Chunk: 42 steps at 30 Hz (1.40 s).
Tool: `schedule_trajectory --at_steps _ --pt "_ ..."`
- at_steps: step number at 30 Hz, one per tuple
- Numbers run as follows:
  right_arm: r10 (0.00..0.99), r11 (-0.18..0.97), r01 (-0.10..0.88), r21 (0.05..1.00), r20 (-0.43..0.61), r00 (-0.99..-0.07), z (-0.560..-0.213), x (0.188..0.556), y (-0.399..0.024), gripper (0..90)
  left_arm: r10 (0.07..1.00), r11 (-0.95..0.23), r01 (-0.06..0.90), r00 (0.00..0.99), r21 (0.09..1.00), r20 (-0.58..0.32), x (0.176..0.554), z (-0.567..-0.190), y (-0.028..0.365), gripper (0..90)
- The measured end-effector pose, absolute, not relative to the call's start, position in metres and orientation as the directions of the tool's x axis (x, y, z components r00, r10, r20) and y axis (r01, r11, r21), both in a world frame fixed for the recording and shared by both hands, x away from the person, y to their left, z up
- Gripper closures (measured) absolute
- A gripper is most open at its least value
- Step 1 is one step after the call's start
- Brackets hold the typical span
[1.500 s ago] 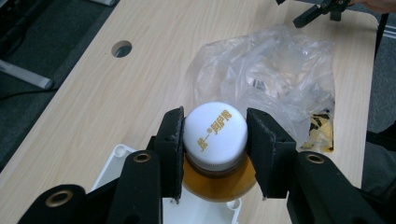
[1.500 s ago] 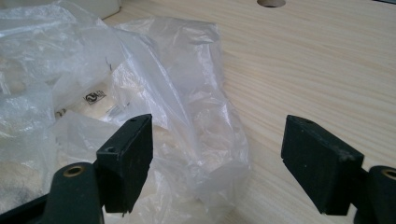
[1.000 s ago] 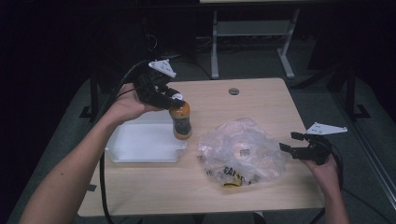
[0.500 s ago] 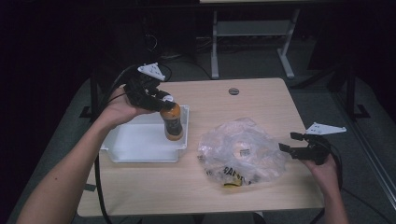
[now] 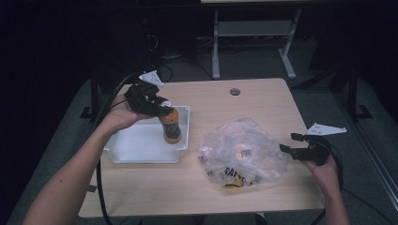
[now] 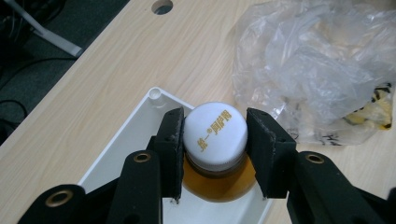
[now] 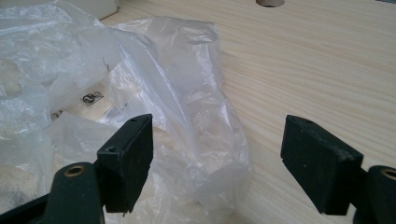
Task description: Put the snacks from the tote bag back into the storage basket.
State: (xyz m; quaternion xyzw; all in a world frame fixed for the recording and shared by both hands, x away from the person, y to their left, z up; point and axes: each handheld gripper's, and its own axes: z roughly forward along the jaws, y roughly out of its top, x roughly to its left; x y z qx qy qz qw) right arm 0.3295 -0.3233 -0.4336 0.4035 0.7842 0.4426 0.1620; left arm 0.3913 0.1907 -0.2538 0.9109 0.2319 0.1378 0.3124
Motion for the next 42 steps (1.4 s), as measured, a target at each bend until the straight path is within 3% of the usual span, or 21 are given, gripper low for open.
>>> schedule_trajectory --at_steps 24,42 --pt "0.776 0.295 0.488 0.822 0.092 -0.624 -0.434 0.33 -0.321 25.1 0.511 -0.695 0.363 0.857 0.621 0.071 0.394 -0.302 0.193 58.9" --pt "0.769 0.31 0.489 0.816 0.088 -0.634 -0.435 0.329 -0.319 25.1 0.494 -0.699 0.355 0.867 0.621 0.06 0.388 -0.316 0.193 58.7"
